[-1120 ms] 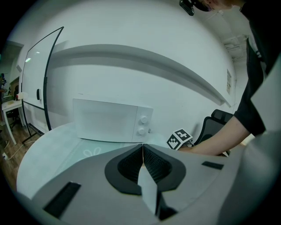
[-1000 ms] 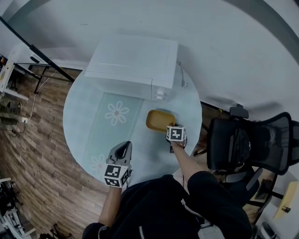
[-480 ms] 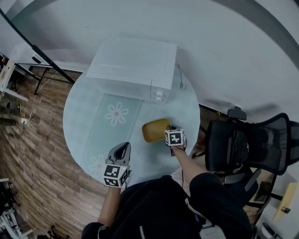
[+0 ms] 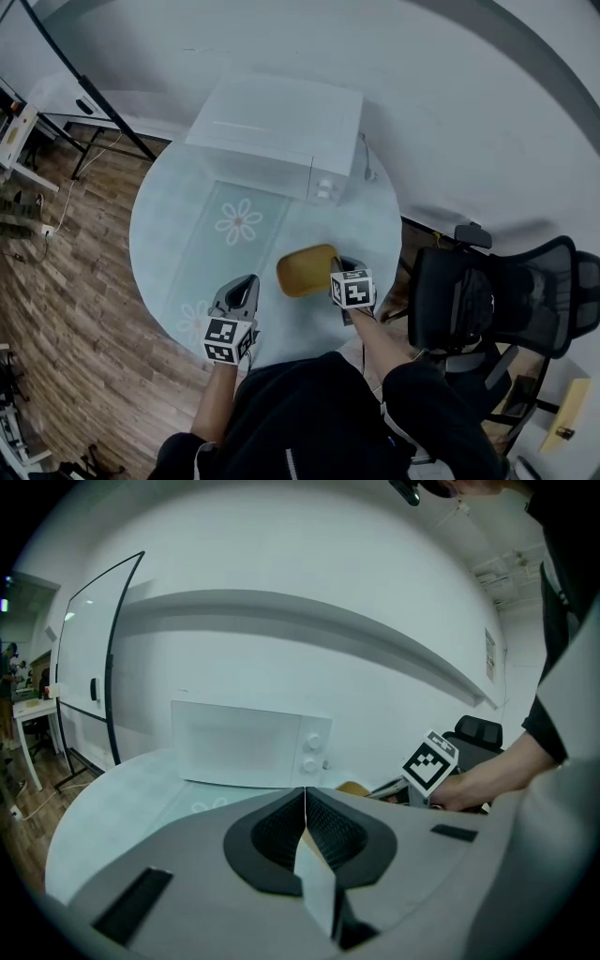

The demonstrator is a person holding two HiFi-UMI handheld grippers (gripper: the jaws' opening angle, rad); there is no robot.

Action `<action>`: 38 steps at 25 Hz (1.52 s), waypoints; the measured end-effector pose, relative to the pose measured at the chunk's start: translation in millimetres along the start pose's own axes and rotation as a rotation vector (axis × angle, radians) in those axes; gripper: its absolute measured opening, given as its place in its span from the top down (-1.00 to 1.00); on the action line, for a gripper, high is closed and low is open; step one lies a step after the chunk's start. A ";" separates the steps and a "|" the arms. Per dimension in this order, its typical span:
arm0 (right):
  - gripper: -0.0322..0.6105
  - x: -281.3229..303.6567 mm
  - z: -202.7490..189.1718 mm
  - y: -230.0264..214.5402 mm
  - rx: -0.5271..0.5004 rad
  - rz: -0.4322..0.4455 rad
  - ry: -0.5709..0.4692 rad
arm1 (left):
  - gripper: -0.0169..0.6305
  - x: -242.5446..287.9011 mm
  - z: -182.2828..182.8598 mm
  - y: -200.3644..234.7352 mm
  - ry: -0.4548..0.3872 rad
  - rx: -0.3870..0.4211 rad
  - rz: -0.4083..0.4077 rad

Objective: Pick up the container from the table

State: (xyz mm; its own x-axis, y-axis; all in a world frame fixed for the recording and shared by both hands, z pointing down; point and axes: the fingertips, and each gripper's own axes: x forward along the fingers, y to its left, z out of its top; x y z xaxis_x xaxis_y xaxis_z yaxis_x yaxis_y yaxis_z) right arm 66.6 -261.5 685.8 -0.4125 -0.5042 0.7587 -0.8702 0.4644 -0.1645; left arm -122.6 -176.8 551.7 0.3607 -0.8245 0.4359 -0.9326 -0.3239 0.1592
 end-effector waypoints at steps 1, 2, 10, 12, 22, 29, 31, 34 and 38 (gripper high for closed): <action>0.81 -4.2 1.8 3.5 0.008 0.012 -0.007 | 0.90 0.4 0.6 1.3 -0.005 0.000 0.003; 0.81 -8.1 3.9 5.8 0.013 0.022 -0.014 | 0.90 1.8 1.7 2.2 -0.010 0.001 0.004; 0.81 -49.5 25.0 24.9 0.017 0.052 -0.102 | 0.90 -5.3 11.3 7.8 -0.047 0.009 0.016; 0.81 -57.1 31.3 34.0 0.015 0.063 -0.122 | 0.90 -10.9 12.9 12.0 -0.049 0.009 0.026; 0.82 -75.1 44.7 59.8 -0.026 0.104 -0.157 | 0.90 -28.1 12.0 23.7 -0.062 0.006 0.058; 0.82 -74.6 41.8 66.6 -0.040 0.112 -0.146 | 0.90 -33.6 10.1 24.3 -0.066 -0.001 0.056; 0.82 -74.8 40.1 66.5 -0.041 0.114 -0.142 | 0.90 -33.6 9.5 22.8 -0.067 0.000 0.054; 0.82 -74.2 36.9 65.7 -0.041 0.114 -0.135 | 0.90 -32.6 7.7 20.9 -0.063 0.003 0.048; 0.82 -74.9 33.6 65.9 -0.044 0.114 -0.130 | 0.90 -32.1 4.4 17.8 -0.057 0.004 0.039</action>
State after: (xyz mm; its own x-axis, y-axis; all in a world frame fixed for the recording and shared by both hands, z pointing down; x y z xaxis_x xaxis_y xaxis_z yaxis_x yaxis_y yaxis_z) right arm 31.1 -217.7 597.0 -0.5418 -0.5350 0.6482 -0.8044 0.5538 -0.2153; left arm -150.7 -158.1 536.6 0.3244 -0.8614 0.3907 -0.9459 -0.2929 0.1396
